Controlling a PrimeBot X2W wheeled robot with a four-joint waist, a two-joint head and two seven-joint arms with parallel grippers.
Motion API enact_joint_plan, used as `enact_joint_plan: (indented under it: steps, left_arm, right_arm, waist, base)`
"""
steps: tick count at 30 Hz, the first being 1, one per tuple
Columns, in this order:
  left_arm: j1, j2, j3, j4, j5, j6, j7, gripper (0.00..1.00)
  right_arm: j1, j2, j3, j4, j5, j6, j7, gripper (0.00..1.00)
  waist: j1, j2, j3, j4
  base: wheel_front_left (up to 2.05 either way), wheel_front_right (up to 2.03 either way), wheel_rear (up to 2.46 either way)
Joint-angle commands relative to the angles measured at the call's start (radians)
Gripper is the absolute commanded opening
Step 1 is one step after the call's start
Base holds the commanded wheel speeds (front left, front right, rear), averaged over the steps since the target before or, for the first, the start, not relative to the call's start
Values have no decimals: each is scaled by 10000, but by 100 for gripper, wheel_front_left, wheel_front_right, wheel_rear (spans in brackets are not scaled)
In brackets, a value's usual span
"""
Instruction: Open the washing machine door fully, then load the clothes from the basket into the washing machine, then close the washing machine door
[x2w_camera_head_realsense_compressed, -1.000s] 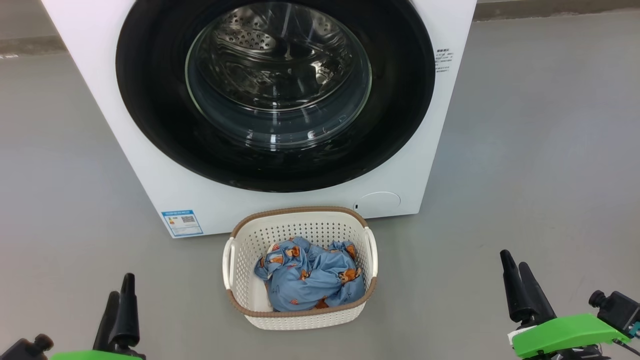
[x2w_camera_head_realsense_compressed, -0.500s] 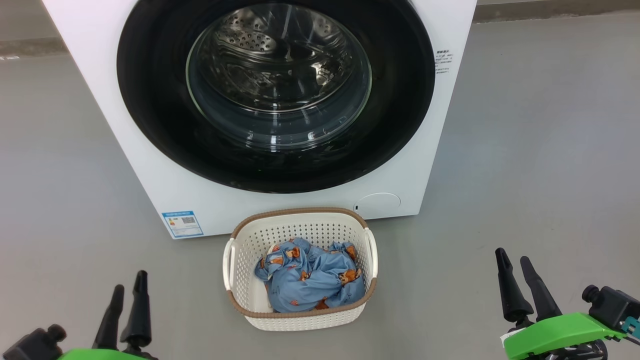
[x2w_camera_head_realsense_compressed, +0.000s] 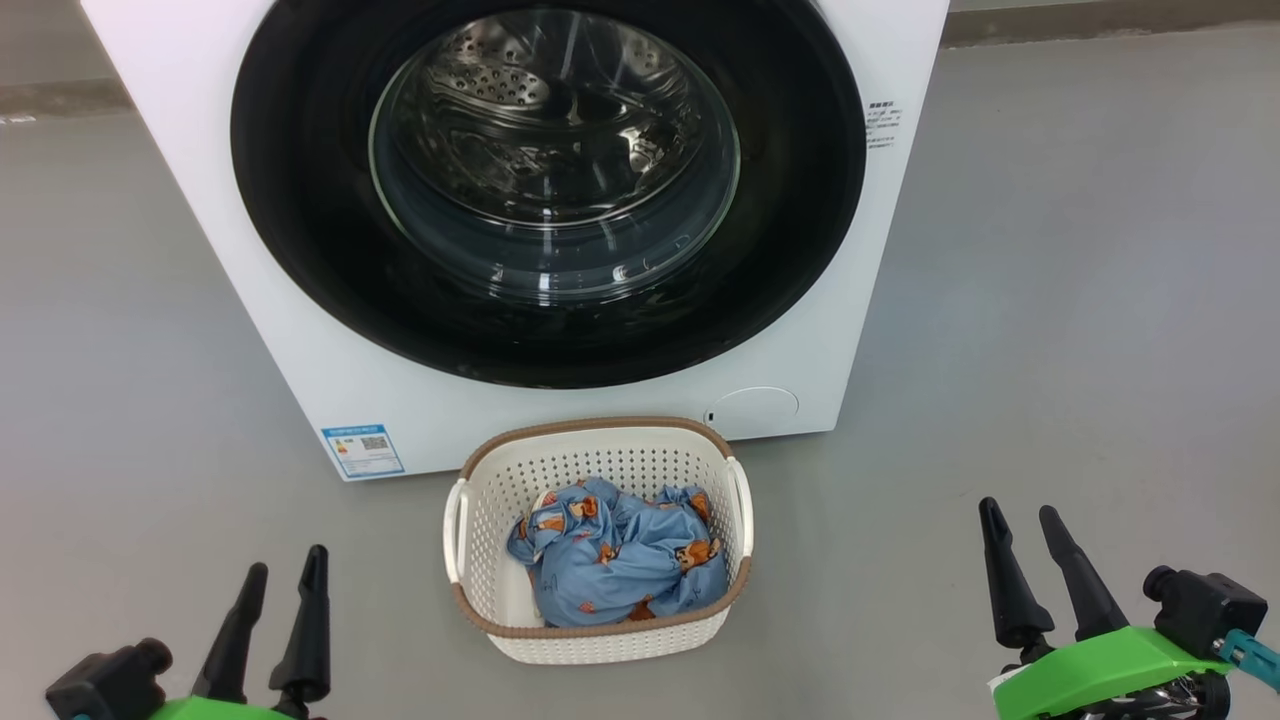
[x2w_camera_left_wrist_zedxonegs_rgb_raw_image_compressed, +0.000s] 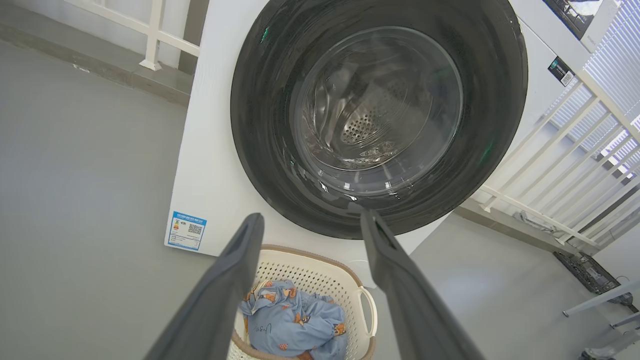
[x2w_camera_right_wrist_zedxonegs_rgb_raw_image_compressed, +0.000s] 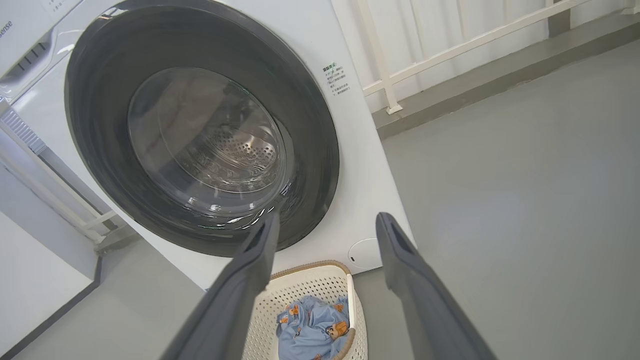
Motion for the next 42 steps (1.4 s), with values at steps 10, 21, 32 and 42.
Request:
enact_joint_plan:
  steps: [10,21,32,42]
  left_arm:
    - [-260,385,65,-241,1334,-32,-431,100]
    - [-242,495,-22,-13,2593,-35,-758,100]
    - [-255,296,449,414,4098,-39,-1085,100]
    - [-293,76,874,726,4870,-40,-1242,100]
  right_arm:
    - [-442,-85,268,-149,-1491,-10,-379,100]
    - [-564,-102,466,-109,-2936,-11,-700,100]
    - [-693,-119,152,148,-4304,-13,-1022,100]
    - [-736,-128,-150,429,-4583,-13,-1177,100]
  waist:
    - [-1,0,-71,-27]
    - [-1,0,-149,27]
    - [-1,0,-168,67]
    - [-1,0,-211,99]
  base:
    - [0,0,0]
    - [0,0,0]
    - [0,0,0]
    - [0,0,0]
